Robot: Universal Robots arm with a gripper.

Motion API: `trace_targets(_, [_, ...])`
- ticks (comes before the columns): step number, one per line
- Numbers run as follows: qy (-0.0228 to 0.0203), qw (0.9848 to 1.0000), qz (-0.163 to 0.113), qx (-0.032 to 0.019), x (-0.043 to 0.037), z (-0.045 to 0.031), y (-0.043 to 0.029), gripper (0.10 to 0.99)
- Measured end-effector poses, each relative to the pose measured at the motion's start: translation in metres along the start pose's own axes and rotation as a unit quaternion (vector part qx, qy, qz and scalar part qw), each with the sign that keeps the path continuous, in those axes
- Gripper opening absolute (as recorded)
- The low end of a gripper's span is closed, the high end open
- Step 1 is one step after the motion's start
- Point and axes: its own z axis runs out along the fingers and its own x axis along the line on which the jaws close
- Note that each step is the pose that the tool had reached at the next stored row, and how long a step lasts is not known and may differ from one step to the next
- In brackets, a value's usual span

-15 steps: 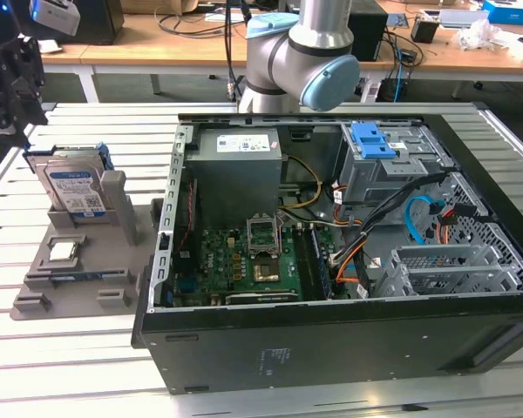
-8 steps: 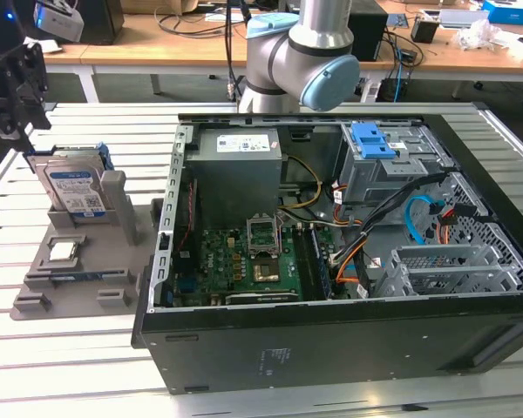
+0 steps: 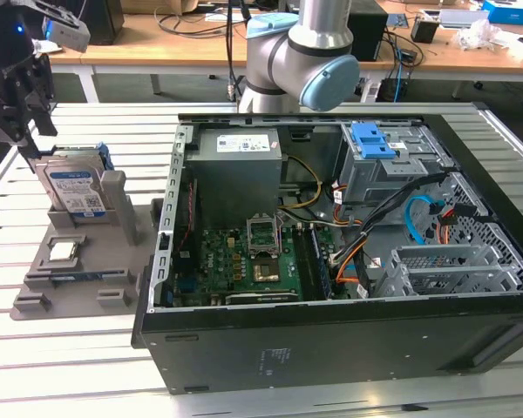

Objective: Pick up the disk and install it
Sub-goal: 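Pick up the disk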

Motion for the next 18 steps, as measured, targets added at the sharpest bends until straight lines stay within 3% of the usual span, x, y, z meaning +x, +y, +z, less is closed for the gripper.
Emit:
trace_targets(4, [0.0001,1.0000,0.000,-0.0001,-0.0025,0.0064,0.0001,0.541])
trace_targets(9, [0.0001,1.0000,-0.002,0.0000,-0.0143,0.0131,0.0012,0.541])
trace_targets(18, [0.0013,0.9996,-0.029,-0.0003,-0.0172,0.0318,0.0007,0.541])
